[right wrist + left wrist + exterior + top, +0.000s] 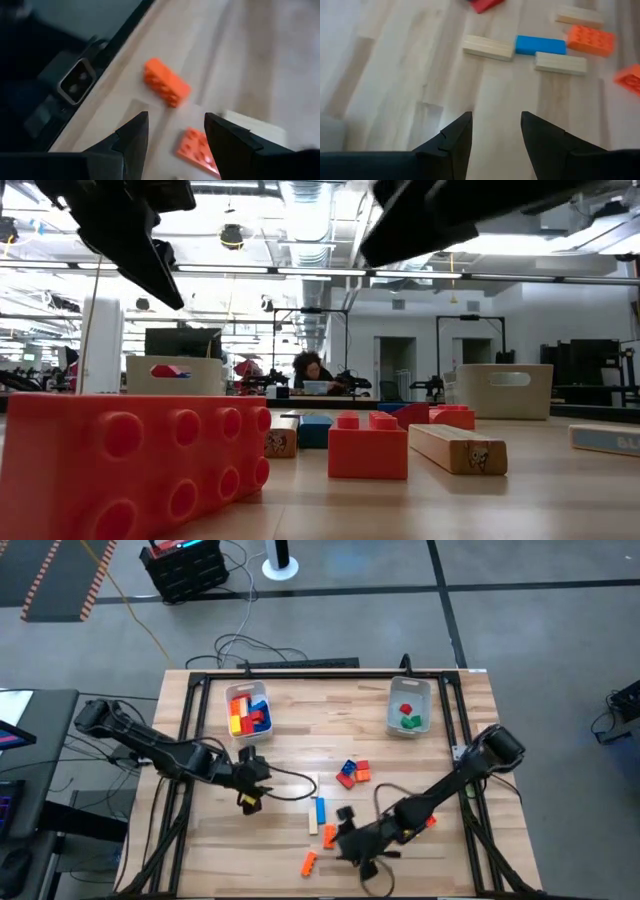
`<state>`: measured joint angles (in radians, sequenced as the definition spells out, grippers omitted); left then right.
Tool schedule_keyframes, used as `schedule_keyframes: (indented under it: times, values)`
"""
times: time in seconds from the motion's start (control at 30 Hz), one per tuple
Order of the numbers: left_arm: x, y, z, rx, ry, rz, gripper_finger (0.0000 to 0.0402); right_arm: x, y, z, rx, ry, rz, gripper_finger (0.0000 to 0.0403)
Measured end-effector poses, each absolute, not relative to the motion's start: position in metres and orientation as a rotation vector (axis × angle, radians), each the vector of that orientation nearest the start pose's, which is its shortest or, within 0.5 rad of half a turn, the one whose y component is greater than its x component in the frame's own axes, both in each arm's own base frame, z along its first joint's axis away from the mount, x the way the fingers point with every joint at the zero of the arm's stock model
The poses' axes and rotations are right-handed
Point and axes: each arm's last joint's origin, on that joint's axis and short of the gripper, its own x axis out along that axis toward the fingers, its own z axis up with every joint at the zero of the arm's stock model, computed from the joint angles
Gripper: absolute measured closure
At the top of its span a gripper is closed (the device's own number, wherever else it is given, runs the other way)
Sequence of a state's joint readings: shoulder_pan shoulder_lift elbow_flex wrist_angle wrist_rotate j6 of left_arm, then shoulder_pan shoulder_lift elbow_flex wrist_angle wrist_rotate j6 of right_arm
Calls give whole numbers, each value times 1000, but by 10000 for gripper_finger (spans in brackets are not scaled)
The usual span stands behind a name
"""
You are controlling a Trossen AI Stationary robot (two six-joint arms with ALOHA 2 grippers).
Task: Sort blocks by size
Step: Put the large orange game piece into the white bin
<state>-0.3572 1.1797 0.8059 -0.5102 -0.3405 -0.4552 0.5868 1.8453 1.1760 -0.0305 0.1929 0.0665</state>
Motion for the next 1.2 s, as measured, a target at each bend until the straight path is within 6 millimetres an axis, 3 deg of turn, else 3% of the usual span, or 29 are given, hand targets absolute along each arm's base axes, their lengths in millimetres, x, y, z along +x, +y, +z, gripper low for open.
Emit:
schedule_keyframes:
  times: [0.23,0.5,0.63,0.77,1.2]
  values:
    - [208,-68,237,-169,848,321,237,377,228,199,-279,705,554,182]
    - [194,-62,237,-211,918,396,237,404,231,189,-336,703,675,182]
    - [191,-61,241,-223,906,387,237,414,227,175,-369,714,675,182]
    - [187,-60,246,-232,885,378,237,422,223,175,-373,664,680,182]
    - [172,-54,260,-272,827,361,237,427,217,148,-405,717,696,182]
